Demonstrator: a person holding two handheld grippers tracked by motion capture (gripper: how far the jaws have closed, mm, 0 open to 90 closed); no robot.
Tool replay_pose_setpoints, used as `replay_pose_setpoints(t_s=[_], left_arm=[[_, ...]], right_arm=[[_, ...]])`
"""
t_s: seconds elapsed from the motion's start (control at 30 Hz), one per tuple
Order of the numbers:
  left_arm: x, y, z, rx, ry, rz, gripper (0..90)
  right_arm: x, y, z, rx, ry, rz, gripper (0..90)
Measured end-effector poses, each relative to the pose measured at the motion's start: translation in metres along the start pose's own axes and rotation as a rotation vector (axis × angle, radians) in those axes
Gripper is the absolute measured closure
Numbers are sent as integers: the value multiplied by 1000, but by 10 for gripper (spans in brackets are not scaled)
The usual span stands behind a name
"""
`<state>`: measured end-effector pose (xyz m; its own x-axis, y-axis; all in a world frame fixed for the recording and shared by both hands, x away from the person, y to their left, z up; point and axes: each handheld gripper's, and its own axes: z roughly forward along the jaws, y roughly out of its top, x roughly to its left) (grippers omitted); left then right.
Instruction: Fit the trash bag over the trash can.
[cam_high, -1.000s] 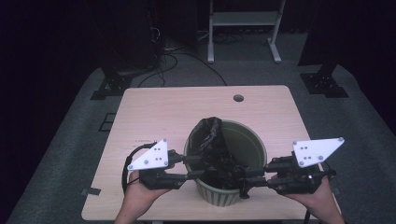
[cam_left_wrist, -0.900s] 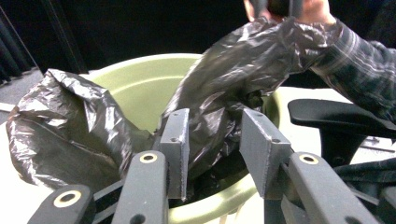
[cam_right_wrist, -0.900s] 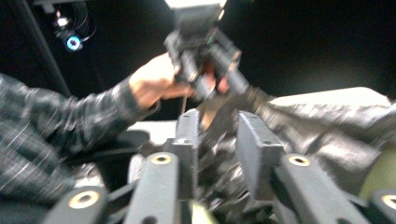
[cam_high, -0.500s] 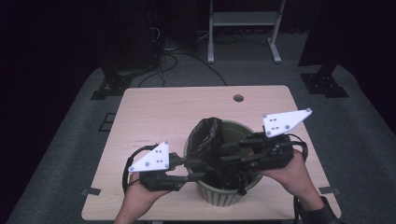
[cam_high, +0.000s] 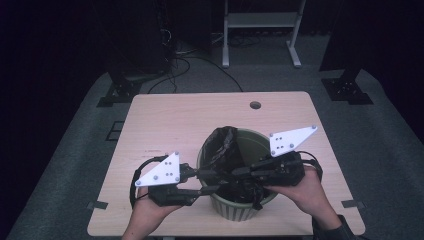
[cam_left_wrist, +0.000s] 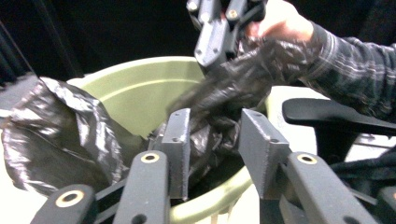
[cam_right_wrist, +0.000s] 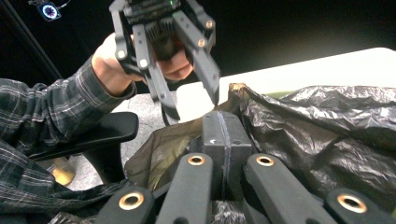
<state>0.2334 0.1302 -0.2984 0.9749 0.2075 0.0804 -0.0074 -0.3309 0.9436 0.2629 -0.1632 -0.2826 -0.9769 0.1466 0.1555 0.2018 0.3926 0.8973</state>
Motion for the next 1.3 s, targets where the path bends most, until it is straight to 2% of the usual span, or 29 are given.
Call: replay_pose_setpoints(t_s=[0.1,0.17,0.33,0.53,0.57,0.7,0.83,0.93,1.17,1.3], left_arm=[[2,6,1,-3,19,20,565],[4,9,3,-1,15,27,561],[9,14,11,17,19,73,540],[9,17,5,0,36,95,532],[9,17,4,3,39,97,532],[8,14,0,4,41,95,533],[9,8,-3,6,49,89,538],[11,6,-3,19,56,82,538],[13,0,0,26,46,67,538],[11,1,2,35,35,78,538]], right_arm=[[5,-4,-6,-30,-3,-20,900],[9,-6,-11,-44,-8,-26,900],[13,-6,-17,-51,-13,-35,900],[10,-6,-19,-62,-29,-26,895],[8,-5,-21,-79,-40,-14,824],[3,10,-22,-101,-46,25,705],[7,26,-11,-74,-48,24,669],[8,29,-3,-54,-56,31,662],[3,18,3,-17,-62,73,659],[2,12,3,2,-56,102,657]])
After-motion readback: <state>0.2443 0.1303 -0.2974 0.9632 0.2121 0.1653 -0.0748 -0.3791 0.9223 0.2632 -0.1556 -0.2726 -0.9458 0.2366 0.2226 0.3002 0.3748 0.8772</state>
